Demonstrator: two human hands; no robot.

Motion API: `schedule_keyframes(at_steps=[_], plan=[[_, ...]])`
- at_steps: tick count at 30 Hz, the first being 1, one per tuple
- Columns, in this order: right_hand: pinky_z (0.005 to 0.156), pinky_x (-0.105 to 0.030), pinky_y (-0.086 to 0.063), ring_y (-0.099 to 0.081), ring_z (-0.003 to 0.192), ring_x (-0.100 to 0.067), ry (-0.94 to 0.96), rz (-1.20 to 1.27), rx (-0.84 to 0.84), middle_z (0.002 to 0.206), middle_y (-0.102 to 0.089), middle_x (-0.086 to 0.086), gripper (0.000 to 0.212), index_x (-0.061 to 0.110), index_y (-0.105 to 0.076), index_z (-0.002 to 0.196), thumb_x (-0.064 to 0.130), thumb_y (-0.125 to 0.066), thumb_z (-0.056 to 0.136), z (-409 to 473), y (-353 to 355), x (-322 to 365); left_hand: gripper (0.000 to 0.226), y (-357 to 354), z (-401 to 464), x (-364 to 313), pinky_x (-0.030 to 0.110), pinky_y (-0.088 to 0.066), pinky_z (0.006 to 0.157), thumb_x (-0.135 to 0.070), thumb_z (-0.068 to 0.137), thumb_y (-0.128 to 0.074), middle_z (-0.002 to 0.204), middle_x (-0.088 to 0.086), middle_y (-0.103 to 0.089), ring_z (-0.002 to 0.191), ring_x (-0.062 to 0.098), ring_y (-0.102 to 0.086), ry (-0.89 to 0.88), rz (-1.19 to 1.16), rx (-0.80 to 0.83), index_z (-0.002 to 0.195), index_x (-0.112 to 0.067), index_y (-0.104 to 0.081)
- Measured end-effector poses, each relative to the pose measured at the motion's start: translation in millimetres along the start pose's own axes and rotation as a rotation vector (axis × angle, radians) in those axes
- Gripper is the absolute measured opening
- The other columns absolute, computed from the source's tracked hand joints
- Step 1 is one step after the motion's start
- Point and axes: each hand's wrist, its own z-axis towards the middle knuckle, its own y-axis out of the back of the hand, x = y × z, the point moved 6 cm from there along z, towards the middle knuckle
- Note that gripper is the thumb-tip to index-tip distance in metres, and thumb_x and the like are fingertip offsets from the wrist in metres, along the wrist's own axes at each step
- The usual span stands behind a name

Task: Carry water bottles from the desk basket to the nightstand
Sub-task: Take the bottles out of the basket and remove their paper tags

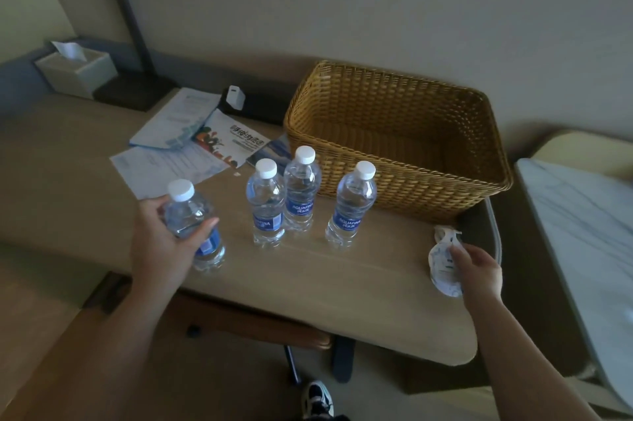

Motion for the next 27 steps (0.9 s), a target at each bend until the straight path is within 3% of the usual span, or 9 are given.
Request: schedule_keyframes(at_steps=[6,10,13,17,20,23,27], plan=[[0.074,-0.034,-0.046,-0.06,0.087,-0.025,-0.034,-0.111,-0.097,0.102,-0.068,-0.013,0.026,0.011,-0.068,0.108,0.026,-0.065,0.087,24,-15,-19,0.07,1,1,-1,0.031,-0.046,0.075,-0.038,0.06,-0.09,0.108,-0.009,-0.054,0.094,0.013,-0.058,-0.017,0.017,-0.02,0.112,-0.028,-0.045],[0.082,-0.039,-0.049,-0.062,0.099,-0.035,-0.023,-0.22,-0.158,0.11,-0.066,-0.018,0.032,0.007,-0.063,0.118,0.023,-0.06,0.09,26,-21,-23,0.067,0,0,-2,0.02,-0.041,0.067,-0.04,0.06,-0.089,0.107,-0.01,-0.054,0.091,0.01,-0.057,-0.027,0.014,-0.018,0.107,-0.036,-0.041],[0.096,-0.046,-0.045,-0.054,0.112,-0.04,0.048,-0.328,-0.171,0.127,-0.055,-0.02,0.038,0.005,-0.058,0.125,0.02,-0.059,0.091,23,-25,-19,0.068,1,0,-2,0.024,-0.044,0.068,-0.041,0.06,-0.088,0.107,-0.011,-0.053,0.091,0.01,-0.057,-0.025,0.018,-0.016,0.106,-0.039,-0.038],[0.101,-0.048,-0.037,-0.041,0.125,-0.037,0.18,-0.478,-0.202,0.139,-0.043,-0.017,0.043,0.004,-0.051,0.133,0.021,-0.055,0.093,9,-23,-5,0.067,2,-1,-5,0.025,-0.044,0.068,-0.04,0.061,-0.088,0.106,-0.011,-0.052,0.091,0.011,-0.057,-0.048,0.024,-0.019,0.107,-0.035,-0.04],[0.101,-0.05,-0.037,-0.036,0.13,-0.034,0.313,-0.434,-0.211,0.141,-0.04,-0.016,0.048,0.005,-0.048,0.134,0.02,-0.06,0.09,-19,-27,10,0.067,2,-2,-7,0.025,-0.045,0.071,-0.04,0.062,-0.088,0.108,-0.01,-0.051,0.094,0.013,-0.057,-0.063,0.023,-0.023,0.11,-0.031,-0.042],[0.091,-0.043,-0.042,-0.047,0.118,-0.034,0.566,-0.322,-0.127,0.128,-0.049,-0.018,0.042,0.005,-0.055,0.124,0.013,-0.068,0.084,-79,-51,26,0.066,3,-4,-9,0.019,-0.042,0.067,-0.04,0.063,-0.087,0.107,-0.01,-0.052,0.093,0.013,-0.058,-0.072,0.009,-0.015,0.108,-0.032,-0.04],[0.088,-0.023,-0.04,-0.051,0.104,-0.013,0.785,-0.226,0.214,0.111,-0.053,0.003,0.04,0.017,-0.057,0.116,0.016,-0.074,0.08,-171,-114,43,0.068,2,-4,-11,0.023,-0.046,0.071,-0.037,0.064,-0.087,0.11,-0.007,-0.052,0.097,0.015,-0.058,-0.094,0.019,-0.001,0.113,-0.025,-0.042]])
